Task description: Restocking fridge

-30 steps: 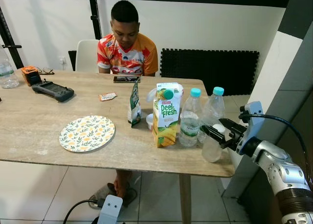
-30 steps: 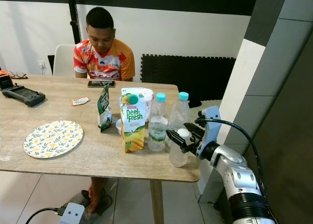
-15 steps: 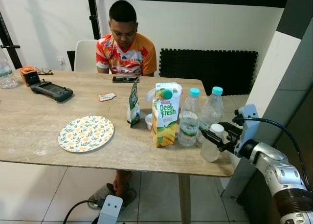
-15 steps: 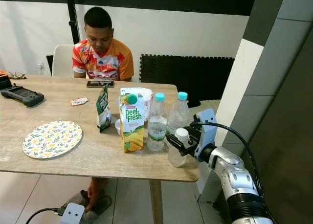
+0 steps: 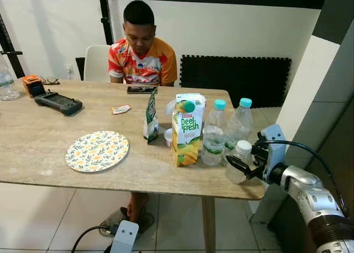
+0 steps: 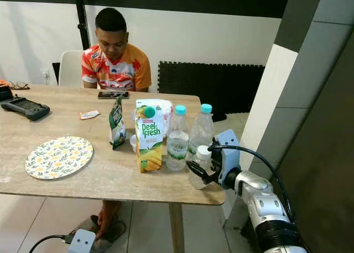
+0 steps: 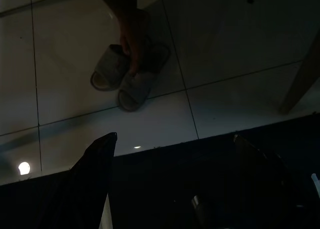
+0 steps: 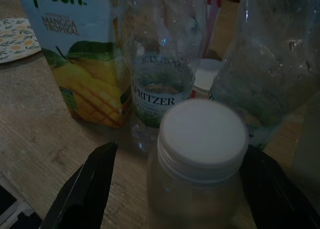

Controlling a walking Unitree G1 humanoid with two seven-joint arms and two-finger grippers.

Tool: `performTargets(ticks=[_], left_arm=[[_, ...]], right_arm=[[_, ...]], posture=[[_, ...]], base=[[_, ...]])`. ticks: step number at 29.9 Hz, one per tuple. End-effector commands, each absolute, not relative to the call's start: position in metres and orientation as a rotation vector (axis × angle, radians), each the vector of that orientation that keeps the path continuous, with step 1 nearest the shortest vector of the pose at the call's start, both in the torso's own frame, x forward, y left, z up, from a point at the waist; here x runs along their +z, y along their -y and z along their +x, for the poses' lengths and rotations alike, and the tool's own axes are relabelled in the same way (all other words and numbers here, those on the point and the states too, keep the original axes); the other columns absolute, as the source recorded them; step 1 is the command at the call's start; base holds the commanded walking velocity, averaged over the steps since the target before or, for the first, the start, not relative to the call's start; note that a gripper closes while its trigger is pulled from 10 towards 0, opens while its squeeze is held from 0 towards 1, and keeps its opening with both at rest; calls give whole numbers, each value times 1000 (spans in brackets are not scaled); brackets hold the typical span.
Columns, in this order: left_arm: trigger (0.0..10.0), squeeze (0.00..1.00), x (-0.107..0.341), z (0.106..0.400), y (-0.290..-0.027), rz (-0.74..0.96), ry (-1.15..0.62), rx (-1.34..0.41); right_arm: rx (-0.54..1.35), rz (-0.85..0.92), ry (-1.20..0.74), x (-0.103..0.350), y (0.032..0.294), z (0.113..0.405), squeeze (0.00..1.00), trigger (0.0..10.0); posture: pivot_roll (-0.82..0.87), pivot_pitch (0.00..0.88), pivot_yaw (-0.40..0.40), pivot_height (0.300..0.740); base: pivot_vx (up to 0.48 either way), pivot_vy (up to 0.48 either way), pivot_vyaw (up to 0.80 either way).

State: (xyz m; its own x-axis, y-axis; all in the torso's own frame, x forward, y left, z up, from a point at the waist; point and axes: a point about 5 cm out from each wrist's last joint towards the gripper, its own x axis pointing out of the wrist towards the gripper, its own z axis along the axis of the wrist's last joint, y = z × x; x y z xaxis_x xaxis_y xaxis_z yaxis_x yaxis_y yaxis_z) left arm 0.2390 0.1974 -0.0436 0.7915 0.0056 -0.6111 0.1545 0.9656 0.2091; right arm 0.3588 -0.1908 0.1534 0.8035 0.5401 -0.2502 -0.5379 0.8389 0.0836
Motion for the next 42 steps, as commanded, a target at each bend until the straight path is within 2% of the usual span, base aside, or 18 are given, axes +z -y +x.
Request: performTargets(ticks=[1, 8, 9, 10, 11, 12, 15, 16, 30, 34, 35, 38, 42], left_arm=[[10000, 0, -48, 233, -198, 263, -685, -84], [10000, 0, -48, 234, -198, 264, -684, -87], [10000, 0, -48, 234, -198, 264, -684, -87], [10000, 0, -48, 234, -198, 264, -683, -88], [10000, 0, -48, 234, -198, 263, -683, -88], [10000, 0, -48, 234, -198, 263, -683, -88], [10000, 0, -48, 234, -197, 264, -683, -90], [10000, 0, -48, 234, -197, 264, -683, -91], [10000, 0, -48, 233, -197, 269, -687, -95], [10000, 0, -48, 234, -197, 270, -685, -95], [10000, 0, -48, 234, -197, 270, -685, -95], [10000, 0, -48, 234, -197, 271, -683, -96], [10000, 0, -48, 234, -197, 271, -682, -96]], right_arm=[[567, 0, -281, 151, 193, 359, 0, 10000], [558, 13, -283, 151, 195, 360, 0, 10000], [555, 18, -284, 151, 195, 360, 0, 9412], [553, 20, -285, 151, 196, 360, 0, 7765], [551, 19, -287, 150, 196, 360, 0, 5373], [551, 19, -287, 150, 196, 360, 0, 5373], [549, 20, -293, 149, 197, 360, 0, 1765], [549, 21, -293, 149, 197, 360, 0, 0], [565, 53, -289, 150, 196, 360, 0, 0], [747, 241, -188, 170, 185, 352, 0, 0], [747, 241, -188, 170, 185, 352, 0, 0], [1023, 380, -113, 189, 171, 331, 0, 0], [1167, 408, -124, 191, 164, 317, 0, 0]], posture=[[-48, 41, -58, 740], [-49, 41, -58, 740], [-49, 41, -58, 740], [-49, 41, -58, 740], [-49, 41, -58, 740], [-49, 41, -58, 740], [-49, 41, -58, 740], [-49, 41, -58, 740], [-48, 41, -61, 740], [-47, 40, -61, 740], [-47, 40, -61, 740], [-49, 40, -61, 740], [-49, 40, -61, 740]], base=[[0, 0, 0], [0, 0, 0], [0, 0, 0], [0, 0, 0], [0, 0, 0], [0, 0, 0], [0, 0, 0], [0, 0, 0], [0, 0, 0], [0, 0, 0], [0, 0, 0], [0, 0, 0], [0, 0, 0]])
